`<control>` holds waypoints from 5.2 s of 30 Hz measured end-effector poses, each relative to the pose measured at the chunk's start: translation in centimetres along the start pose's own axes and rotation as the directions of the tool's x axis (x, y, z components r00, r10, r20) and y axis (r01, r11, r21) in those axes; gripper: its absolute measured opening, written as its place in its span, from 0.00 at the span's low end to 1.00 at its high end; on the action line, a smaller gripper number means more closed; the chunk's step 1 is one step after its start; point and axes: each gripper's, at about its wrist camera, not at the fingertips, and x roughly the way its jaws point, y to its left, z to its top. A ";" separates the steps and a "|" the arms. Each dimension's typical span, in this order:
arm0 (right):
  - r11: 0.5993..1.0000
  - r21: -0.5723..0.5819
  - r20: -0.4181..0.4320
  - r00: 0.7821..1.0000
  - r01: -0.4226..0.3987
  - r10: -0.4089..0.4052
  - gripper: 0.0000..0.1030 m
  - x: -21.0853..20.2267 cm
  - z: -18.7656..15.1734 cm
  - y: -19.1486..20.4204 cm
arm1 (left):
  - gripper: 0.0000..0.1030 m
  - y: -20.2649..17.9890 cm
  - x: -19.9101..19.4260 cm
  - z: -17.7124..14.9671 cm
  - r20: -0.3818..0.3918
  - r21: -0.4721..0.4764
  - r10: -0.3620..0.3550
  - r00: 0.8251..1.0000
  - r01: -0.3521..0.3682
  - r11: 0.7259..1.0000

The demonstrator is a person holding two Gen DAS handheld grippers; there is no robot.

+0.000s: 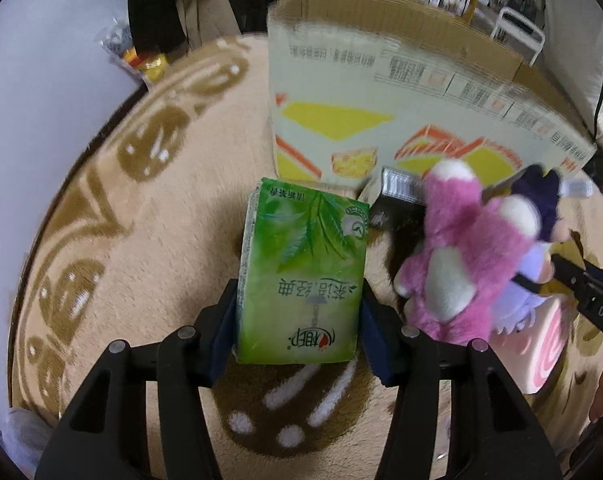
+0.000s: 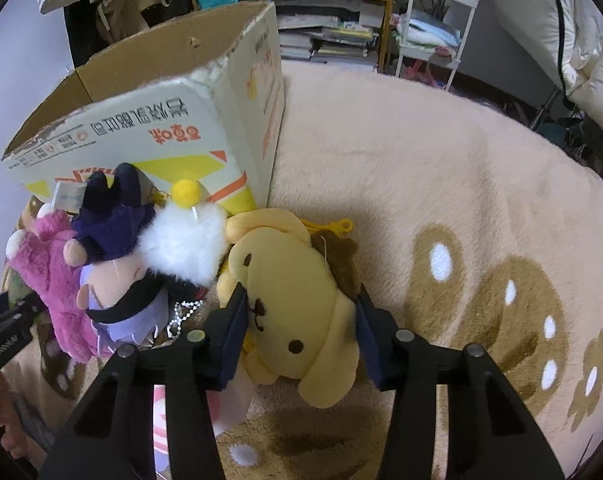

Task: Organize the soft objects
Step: 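Close the left tool on the tissue pack while the right tool grips the yellow dog plush, then carry both items over the box and open both tools to drop them, then move both tools back over the remaining pile of toys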

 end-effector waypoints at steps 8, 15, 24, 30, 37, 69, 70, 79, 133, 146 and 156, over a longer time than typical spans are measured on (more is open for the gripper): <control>1.000 0.021 0.092 0.996 -0.019 0.017 0.51 -4.0 -0.9 0.0 | 0.52 0.2 -4.4 -0.1 0.152 0.004 -0.012 0.988 0.012 1.000; 0.998 -0.002 0.252 0.966 -0.061 0.060 0.51 -9.5 -1.6 0.6 | 0.52 1.1 -8.0 -0.5 0.276 -0.009 0.005 0.961 -0.002 1.000; 0.993 -0.039 0.434 0.894 -0.109 0.115 0.51 -14.9 -2.2 1.7 | 0.52 0.6 -12.2 -1.1 0.436 0.028 0.017 0.900 -0.032 0.999; 0.992 -0.051 0.531 0.838 -0.114 0.123 0.51 -16.9 -1.3 1.9 | 0.52 0.5 -14.9 -0.3 0.511 0.044 -0.019 0.860 -0.004 0.999; 0.989 -0.086 0.566 0.811 -0.120 0.148 0.51 -17.7 1.4 2.9 | 0.52 0.3 -17.1 2.8 0.582 0.042 -0.026 0.813 0.002 0.999; 0.958 -0.240 0.425 0.871 -0.155 0.247 0.64 -5.6 8.5 6.3 | 0.54 -3.4 -4.1 12.3 0.422 0.155 -0.103 0.901 0.040 0.987; 0.960 -0.232 0.422 0.872 -0.160 0.247 0.65 -5.4 8.5 6.1 | 0.54 -3.5 -3.9 12.2 0.419 0.154 -0.099 0.902 0.037 0.987; 0.958 -0.182 0.382 0.881 -0.224 0.278 0.83 -5.1 8.6 4.8 | 0.76 -2.7 -4.9 11.5 0.419 0.117 -0.070 0.905 0.023 0.993; 0.972 -0.143 0.212 0.953 -0.187 0.215 1.00 -12.1 -3.8 5.2 | 0.95 -2.2 -8.5 -4.0 0.089 0.079 -0.076 0.993 0.069 0.994; 0.984 -0.101 0.060 0.987 -0.145 0.151 1.00 -7.4 -3.2 5.1 | 0.95 -3.6 -4.4 -3.7 -0.053 0.066 -0.111 0.992 0.115 0.991; 0.989 -0.064 -0.028 0.991 -0.133 0.132 1.00 -4.7 -3.1 4.9 | 0.95 -5.4 -1.6 -3.9 -0.170 0.121 -0.110 0.979 0.132 0.984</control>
